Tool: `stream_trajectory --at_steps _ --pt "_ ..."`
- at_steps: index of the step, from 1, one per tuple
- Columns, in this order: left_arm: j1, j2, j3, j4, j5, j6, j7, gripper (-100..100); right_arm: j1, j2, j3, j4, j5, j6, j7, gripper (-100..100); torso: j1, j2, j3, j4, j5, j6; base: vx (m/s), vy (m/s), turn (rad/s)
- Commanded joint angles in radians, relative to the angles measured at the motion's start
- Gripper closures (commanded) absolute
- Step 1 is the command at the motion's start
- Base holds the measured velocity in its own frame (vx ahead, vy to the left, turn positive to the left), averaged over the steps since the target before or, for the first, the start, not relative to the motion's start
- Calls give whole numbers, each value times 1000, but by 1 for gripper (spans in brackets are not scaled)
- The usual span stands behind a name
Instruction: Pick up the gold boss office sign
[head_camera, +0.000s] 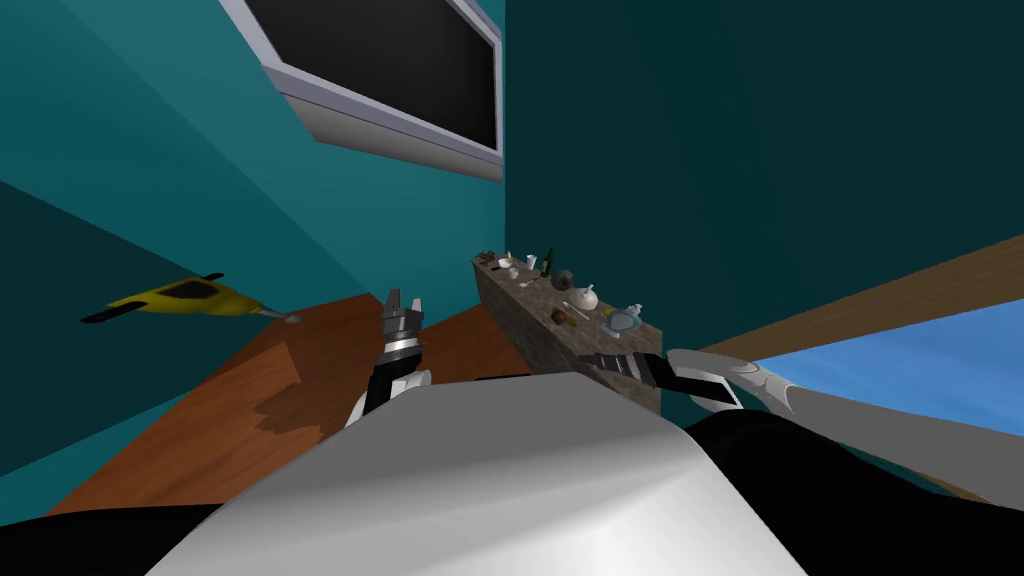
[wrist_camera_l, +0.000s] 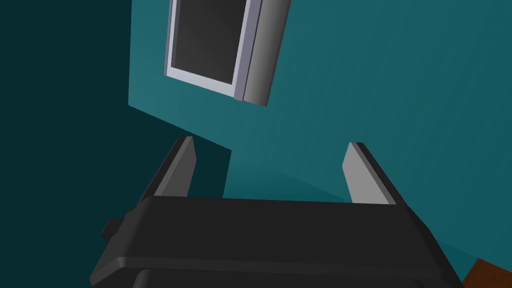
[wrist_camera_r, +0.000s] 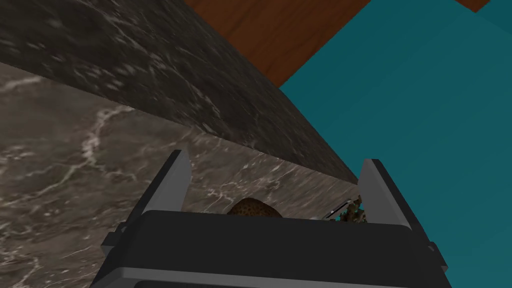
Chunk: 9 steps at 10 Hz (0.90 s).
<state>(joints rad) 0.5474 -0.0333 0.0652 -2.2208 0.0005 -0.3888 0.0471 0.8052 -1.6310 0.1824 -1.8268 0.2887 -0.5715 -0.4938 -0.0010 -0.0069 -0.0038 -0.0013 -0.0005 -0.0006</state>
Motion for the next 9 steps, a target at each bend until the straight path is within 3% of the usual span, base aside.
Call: stream_trajectory --at_steps 1,3,6,8,9 --pt "0 0 0 0 0 0 0 0 9 -38 4 3 15 7 6 -100 0 0 0 0 0 0 82 -16 64" --pt "0 0 0 0 0 0 0 0 29 -112 8 33 57 7 18 -100 2 0 0 0 0 0 95 14 129" --pt "0 0 0 0 0 0 0 0 38 -161 10 47 77 7 25 -100 2 0 0 0 0 0 75 0 62" --pt "0 0 0 0 0 0 0 0 57 -233 12 74 117 6 40 -100 3 1 0 0 0 0 97 9 128" --pt "0 0 0 0 0 0 0 0 57 -233 12 74 117 6 40 -100 3 -2 -1 0 1 0 88 -7 61"
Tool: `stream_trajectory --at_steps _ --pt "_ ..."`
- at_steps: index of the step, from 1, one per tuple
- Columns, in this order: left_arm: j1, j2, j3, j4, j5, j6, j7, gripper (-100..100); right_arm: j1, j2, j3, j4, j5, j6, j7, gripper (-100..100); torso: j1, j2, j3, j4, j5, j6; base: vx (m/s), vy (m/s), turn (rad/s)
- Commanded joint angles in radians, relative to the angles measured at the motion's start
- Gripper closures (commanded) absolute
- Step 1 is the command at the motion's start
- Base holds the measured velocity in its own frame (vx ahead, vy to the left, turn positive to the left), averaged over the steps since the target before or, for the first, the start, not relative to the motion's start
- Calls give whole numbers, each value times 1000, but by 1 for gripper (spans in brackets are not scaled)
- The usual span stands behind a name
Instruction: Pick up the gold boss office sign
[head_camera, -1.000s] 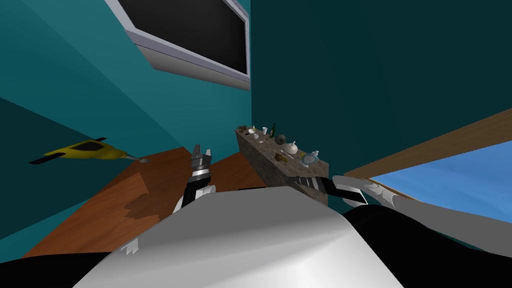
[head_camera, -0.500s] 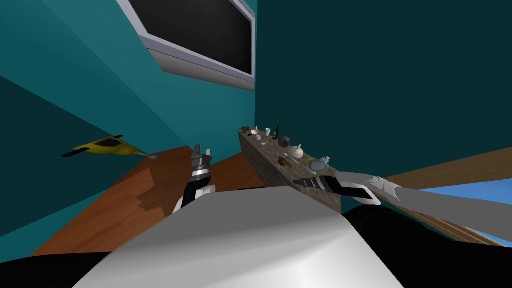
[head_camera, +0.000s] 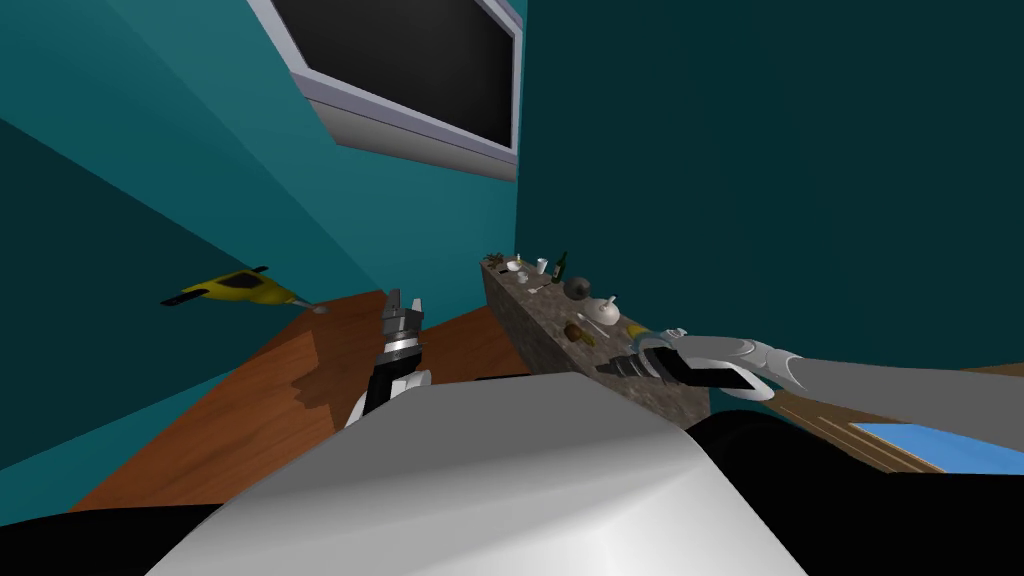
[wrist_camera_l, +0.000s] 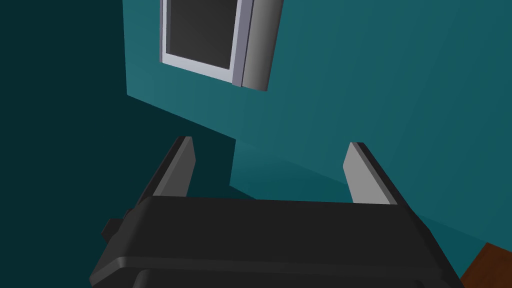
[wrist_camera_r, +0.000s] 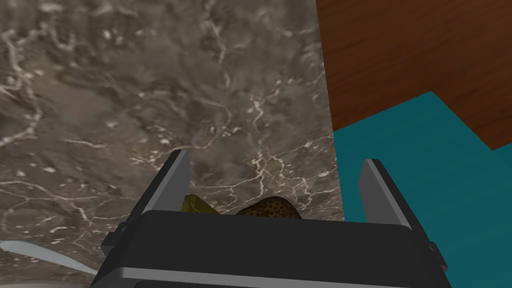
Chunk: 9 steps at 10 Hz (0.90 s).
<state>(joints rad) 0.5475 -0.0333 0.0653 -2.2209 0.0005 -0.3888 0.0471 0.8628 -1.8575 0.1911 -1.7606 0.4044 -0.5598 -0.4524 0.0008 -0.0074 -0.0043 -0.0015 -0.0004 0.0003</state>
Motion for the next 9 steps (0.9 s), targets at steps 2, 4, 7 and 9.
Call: stream_trajectory --at_steps 2,4,7,9 --pt "0 0 0 0 0 0 0 0 8 -39 5 20 19 -6 6 -100 0 0 0 0 0 0 66 -1 66" --pt "0 0 0 0 0 0 0 0 16 -70 6 32 38 -6 13 -100 0 5 3 1 0 0 31 5 35" --pt "0 0 0 0 0 0 0 0 31 -127 7 53 69 -7 25 -100 1 2 1 0 0 0 77 5 91" --pt "0 0 0 0 0 0 0 0 42 -174 7 68 93 -7 33 -100 2 1 1 0 0 0 87 20 110"
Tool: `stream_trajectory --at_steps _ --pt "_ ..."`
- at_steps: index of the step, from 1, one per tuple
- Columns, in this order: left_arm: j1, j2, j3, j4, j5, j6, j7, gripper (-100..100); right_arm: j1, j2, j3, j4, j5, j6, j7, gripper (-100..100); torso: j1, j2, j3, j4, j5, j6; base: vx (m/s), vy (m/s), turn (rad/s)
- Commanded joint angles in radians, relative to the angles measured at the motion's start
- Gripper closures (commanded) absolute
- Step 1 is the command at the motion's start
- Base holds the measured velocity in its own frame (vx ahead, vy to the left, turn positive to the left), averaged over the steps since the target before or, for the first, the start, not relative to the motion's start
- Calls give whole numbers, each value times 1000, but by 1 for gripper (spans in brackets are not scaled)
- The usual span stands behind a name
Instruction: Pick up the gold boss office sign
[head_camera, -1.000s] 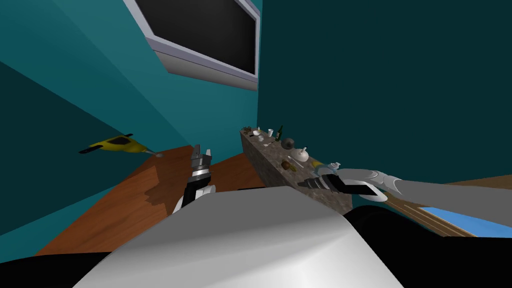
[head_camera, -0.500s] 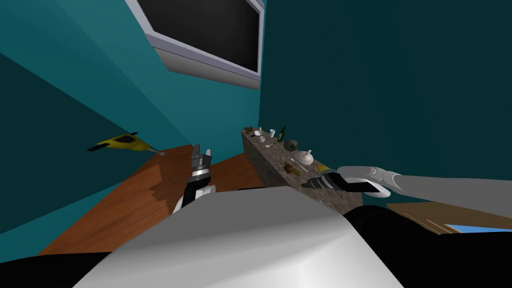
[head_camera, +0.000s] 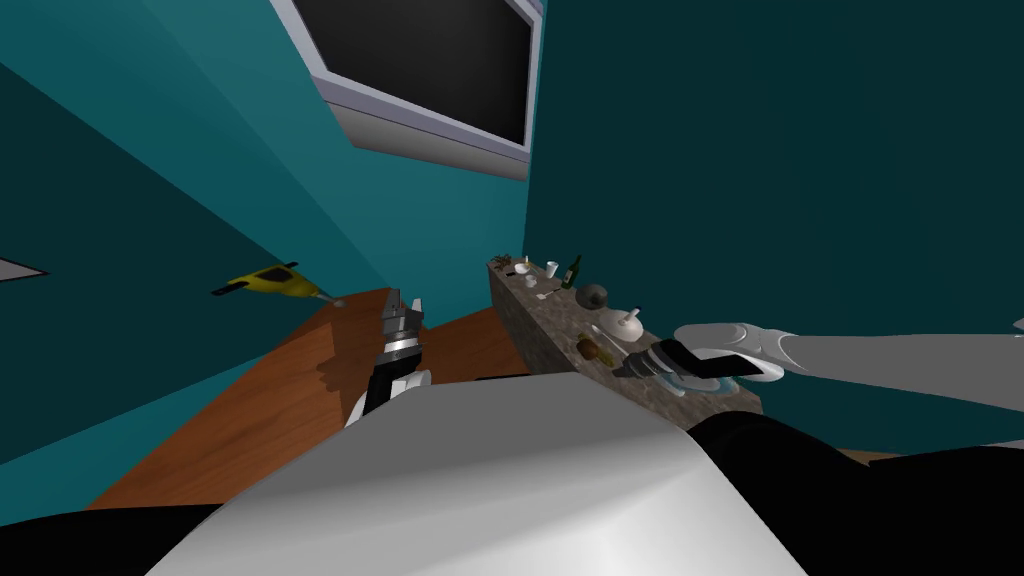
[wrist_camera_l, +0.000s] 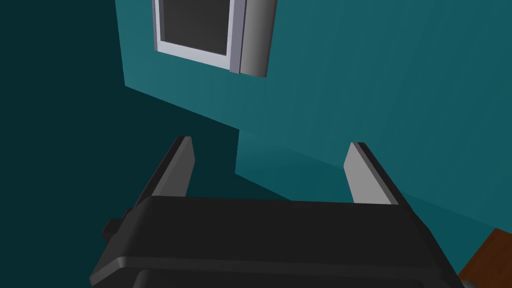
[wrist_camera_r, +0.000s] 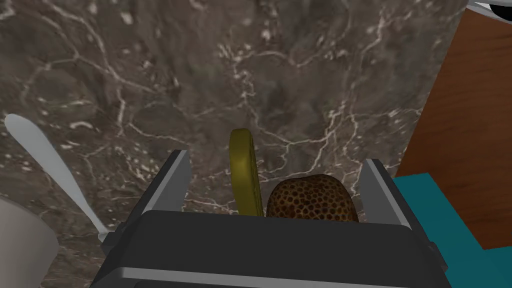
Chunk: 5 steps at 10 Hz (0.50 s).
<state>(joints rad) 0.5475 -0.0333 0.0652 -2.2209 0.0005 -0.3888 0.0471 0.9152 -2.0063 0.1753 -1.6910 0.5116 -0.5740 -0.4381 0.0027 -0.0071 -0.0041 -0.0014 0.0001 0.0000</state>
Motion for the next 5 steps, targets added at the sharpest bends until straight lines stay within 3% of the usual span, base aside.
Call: stream_trajectory --at_steps 1,3,4,5 --pt "0 0 0 0 0 0 0 0 -6 -45 23 4 -5 6 22 -100 0 0 0 0 0 0 84 23 80" --pt "0 0 0 0 0 0 0 0 1 -77 23 12 8 5 26 -100 1 1 0 0 0 0 72 29 61" --pt "0 0 0 0 0 0 0 0 -5 -69 25 8 3 5 22 -100 1 1 1 0 0 0 30 10 10" --pt "0 0 0 0 0 0 0 0 -6 -71 27 8 3 6 24 0 0 4 2 1 0 1 6 2 0"
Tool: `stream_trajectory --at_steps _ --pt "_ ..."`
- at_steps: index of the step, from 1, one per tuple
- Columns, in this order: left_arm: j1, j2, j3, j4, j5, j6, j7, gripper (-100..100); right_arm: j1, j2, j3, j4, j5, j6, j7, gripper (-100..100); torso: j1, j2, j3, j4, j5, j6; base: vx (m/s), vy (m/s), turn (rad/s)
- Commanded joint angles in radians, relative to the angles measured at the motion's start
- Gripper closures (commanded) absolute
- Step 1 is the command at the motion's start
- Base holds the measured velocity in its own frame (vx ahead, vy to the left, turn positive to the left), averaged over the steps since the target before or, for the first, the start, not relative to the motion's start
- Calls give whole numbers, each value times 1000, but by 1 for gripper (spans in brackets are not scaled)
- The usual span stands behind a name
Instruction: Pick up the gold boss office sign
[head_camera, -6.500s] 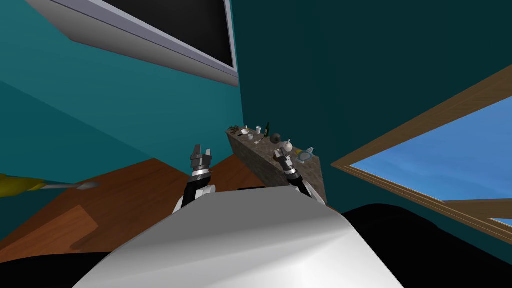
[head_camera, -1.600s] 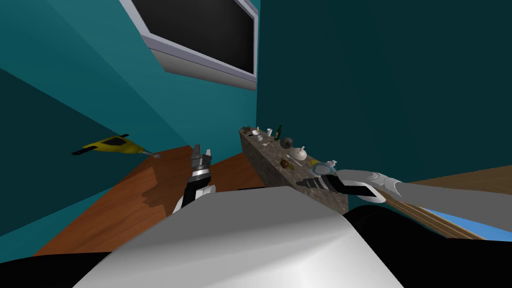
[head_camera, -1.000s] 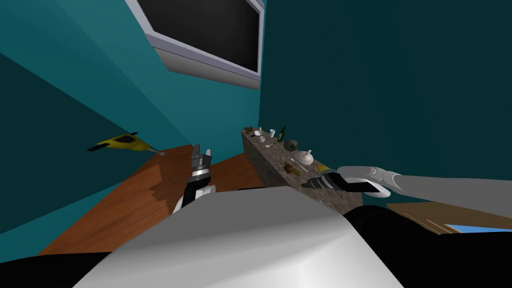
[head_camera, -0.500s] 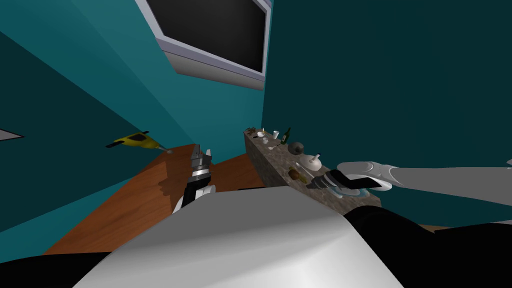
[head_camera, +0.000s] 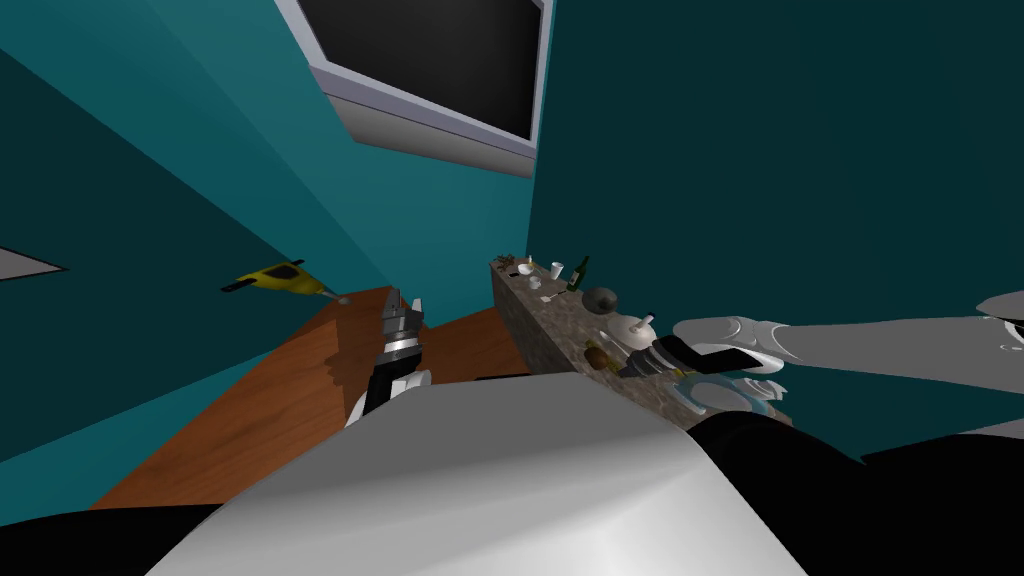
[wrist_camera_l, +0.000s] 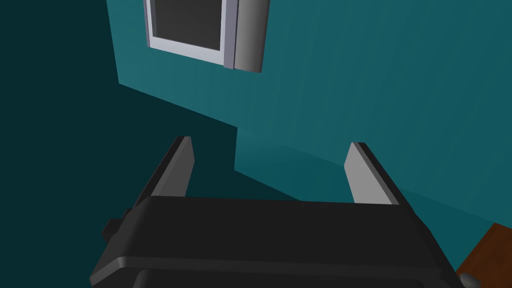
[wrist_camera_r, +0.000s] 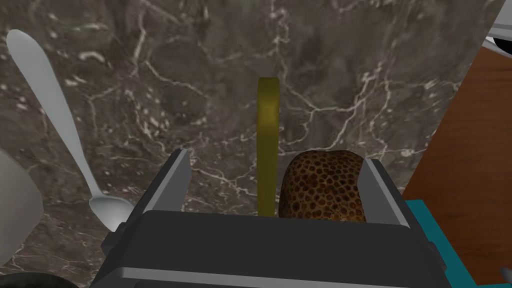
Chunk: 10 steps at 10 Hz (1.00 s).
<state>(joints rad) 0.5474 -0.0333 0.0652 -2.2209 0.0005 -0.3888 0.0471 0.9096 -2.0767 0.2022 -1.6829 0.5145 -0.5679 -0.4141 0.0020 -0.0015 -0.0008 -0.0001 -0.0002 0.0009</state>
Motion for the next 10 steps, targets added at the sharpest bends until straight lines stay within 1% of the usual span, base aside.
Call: stream_trajectory --at_steps 1,2,3,4,5,6,7,10 --pt "0 0 0 0 0 0 0 0 11 32 10 3 9 15 14 -100 0 0 0 0 0 0 21 11 84" --pt "0 0 0 0 0 0 0 0 14 43 13 4 12 20 19 -100 0 0 0 0 0 0 29 11 74" --pt "0 0 0 0 0 0 0 0 25 75 23 7 21 34 33 -100 0 0 0 0 0 0 36 17 118" --pt "0 0 0 0 0 0 0 0 28 85 26 9 24 39 38 -100 0 -1 0 0 0 0 32 15 74" --pt "0 0 0 0 0 0 0 0 35 107 33 11 31 49 47 -100 0 0 0 0 0 0 28 9 70" --pt "0 0 0 0 0 0 0 0 41 101 11 16 42 35 33 -100 0 0 0 0 0 0 12 2 12" --pt "0 0 0 0 0 0 0 0 44 104 6 17 47 35 29 100 0 0 0 0 0 0 0 0 0" --pt "0 0 0 0 0 0 0 0 44 103 6 18 47 36 30 100 0 2 1 0 -1 0 0 0 0"
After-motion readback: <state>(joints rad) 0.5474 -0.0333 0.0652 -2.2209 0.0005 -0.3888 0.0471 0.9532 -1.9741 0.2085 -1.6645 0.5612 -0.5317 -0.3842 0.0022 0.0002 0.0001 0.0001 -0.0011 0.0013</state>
